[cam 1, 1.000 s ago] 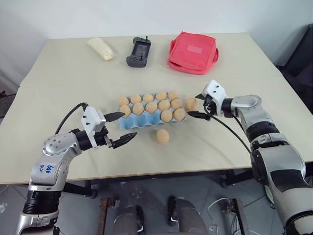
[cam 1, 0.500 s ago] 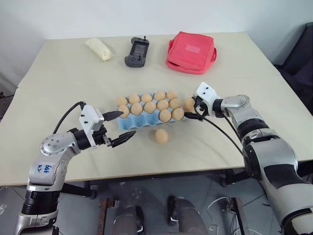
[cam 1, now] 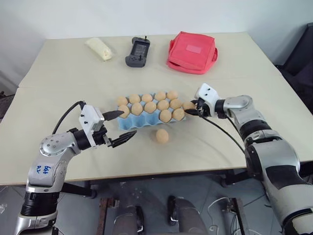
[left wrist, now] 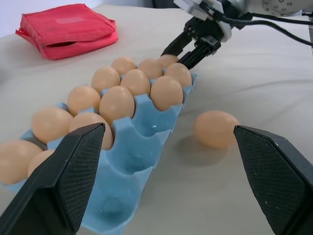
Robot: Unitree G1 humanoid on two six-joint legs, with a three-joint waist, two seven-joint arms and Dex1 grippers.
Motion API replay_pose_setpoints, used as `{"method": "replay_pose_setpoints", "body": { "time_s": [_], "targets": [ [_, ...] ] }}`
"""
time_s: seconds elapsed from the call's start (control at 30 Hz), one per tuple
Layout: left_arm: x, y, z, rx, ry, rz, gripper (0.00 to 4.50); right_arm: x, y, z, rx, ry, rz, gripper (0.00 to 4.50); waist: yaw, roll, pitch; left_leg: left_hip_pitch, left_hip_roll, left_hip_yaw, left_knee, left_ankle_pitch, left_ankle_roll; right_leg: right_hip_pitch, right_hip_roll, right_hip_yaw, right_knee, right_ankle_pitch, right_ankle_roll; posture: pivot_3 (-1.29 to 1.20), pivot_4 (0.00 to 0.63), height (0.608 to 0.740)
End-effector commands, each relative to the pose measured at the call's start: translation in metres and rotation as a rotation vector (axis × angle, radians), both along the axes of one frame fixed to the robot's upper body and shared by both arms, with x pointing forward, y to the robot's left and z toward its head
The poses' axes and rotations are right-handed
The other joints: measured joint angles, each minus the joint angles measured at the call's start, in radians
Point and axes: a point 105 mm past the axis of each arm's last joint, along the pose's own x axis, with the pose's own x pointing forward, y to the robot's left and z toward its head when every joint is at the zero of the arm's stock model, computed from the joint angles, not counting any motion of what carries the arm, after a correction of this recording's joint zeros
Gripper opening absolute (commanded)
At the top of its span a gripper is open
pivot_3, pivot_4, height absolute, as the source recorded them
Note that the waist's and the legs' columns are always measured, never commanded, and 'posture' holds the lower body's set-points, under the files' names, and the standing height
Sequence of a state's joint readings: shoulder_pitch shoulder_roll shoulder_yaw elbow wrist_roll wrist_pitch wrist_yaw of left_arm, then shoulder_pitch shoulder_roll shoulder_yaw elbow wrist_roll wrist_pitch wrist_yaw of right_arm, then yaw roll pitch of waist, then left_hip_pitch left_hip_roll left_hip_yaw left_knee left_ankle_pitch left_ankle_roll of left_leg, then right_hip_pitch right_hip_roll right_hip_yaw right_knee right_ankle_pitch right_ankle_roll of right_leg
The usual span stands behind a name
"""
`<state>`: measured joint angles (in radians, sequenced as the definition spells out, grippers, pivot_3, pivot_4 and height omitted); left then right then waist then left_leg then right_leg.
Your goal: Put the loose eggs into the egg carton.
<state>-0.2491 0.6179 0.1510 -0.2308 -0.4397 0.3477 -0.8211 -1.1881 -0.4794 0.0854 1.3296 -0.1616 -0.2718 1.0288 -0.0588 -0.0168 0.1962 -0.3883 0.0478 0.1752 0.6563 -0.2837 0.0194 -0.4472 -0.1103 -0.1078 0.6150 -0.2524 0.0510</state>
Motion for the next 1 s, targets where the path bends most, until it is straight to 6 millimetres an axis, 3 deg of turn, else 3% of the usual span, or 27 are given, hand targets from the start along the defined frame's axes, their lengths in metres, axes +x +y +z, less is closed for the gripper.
{"method": "replay_pose_setpoints", "body": {
  "time_s": [0.03, 0.13, 0.27, 0.43, 0.57, 0.7, 0.83, 0.97, 1.0],
  "targets": [
    [-0.006, 0.009, 0.011, 0.011, -0.038, 0.016, 4.50, -0.005, -0.005, 0.036, 0.063, -0.081, 0.081, 1.55, 0.000, 0.000, 0.000, 0.000, 0.000, 0.000, 0.000, 0.000, 0.000, 0.000, 0.000, 0.000, 0.000, 0.000, 0.000, 0.00, 0.150, 0.740],
    [-0.006, 0.021, 0.008, 0.021, -0.018, 0.046, 4.50, -0.011, 0.002, 0.055, 0.098, -0.095, 0.162, 1.55, -0.004, 0.000, 0.000, 0.000, 0.000, 0.000, 0.000, 0.000, 0.000, 0.000, 0.000, 0.000, 0.000, 0.000, 0.000, 0.00, 0.150, 0.740],
    [-0.009, 0.039, -0.004, 0.039, 0.027, 0.093, 4.50, -0.023, 0.043, 0.068, 0.199, -0.076, 0.317, 1.55, -0.020, 0.000, 0.000, 0.002, 0.001, 0.000, -0.001, 0.000, -0.001, 0.000, 0.001, 0.000, 0.001, 0.000, 0.000, 0.00, 0.150, 0.740],
    [-0.012, 0.058, -0.017, 0.048, 0.070, 0.150, 4.50, -0.048, 0.108, 0.055, 0.230, -0.039, 0.478, 1.55, -0.022, 0.000, 0.000, 0.002, 0.002, -0.002, -0.001, 0.000, -0.003, 0.000, 0.000, 0.000, 0.004, -0.001, -0.002, 0.00, 0.150, 0.740],
    [-0.014, 0.062, -0.022, 0.053, 0.077, 0.162, 4.50, -0.061, 0.132, 0.046, 0.244, -0.011, 0.504, 1.55, -0.011, 0.000, 0.000, 0.000, 0.000, -0.002, -0.002, 0.000, -0.003, -0.002, -0.002, -0.001, 0.004, -0.001, -0.002, 0.00, 0.150, 0.740],
    [-0.018, 0.063, -0.022, 0.046, 0.074, 0.172, 4.50, -0.063, 0.144, 0.037, 0.250, 0.013, 0.504, 1.55, -0.002, 0.000, 0.000, -0.001, 0.000, -0.002, -0.002, -0.001, -0.002, -0.003, -0.003, -0.001, 0.002, -0.001, -0.001, 0.00, 0.150, 0.740],
    [-0.020, 0.060, -0.024, 0.040, 0.075, 0.171, 4.50, -0.062, 0.144, 0.037, 0.243, 0.006, 0.500, 2.88, 0.002, 0.000, 0.000, -0.001, 0.000, -0.002, -0.005, 0.000, -0.003, -0.004, -0.003, -0.002, 0.001, -0.001, -0.002, 0.00, 0.150, 0.740],
    [-0.021, 0.056, -0.026, 0.034, 0.091, 0.169, 4.50, -0.064, 0.133, 0.049, 0.251, -0.025, 0.497, 4.34, 0.002, 0.000, 0.000, -0.002, 0.000, -0.001, -0.006, 0.000, -0.003, -0.005, -0.003, -0.002, 0.002, -0.001, -0.002, 0.00, 0.150, 0.740],
    [-0.021, 0.055, -0.027, 0.038, 0.092, 0.164, 4.50, -0.065, 0.130, 0.052, 0.254, -0.029, 0.499, 4.47, 0.002, 0.000, 0.000, -0.002, 0.000, -0.001, -0.006, 0.000, -0.003, -0.005, -0.002, -0.002, 0.002, -0.001, -0.002, 0.00, 0.150, 0.740]
  ]
}}
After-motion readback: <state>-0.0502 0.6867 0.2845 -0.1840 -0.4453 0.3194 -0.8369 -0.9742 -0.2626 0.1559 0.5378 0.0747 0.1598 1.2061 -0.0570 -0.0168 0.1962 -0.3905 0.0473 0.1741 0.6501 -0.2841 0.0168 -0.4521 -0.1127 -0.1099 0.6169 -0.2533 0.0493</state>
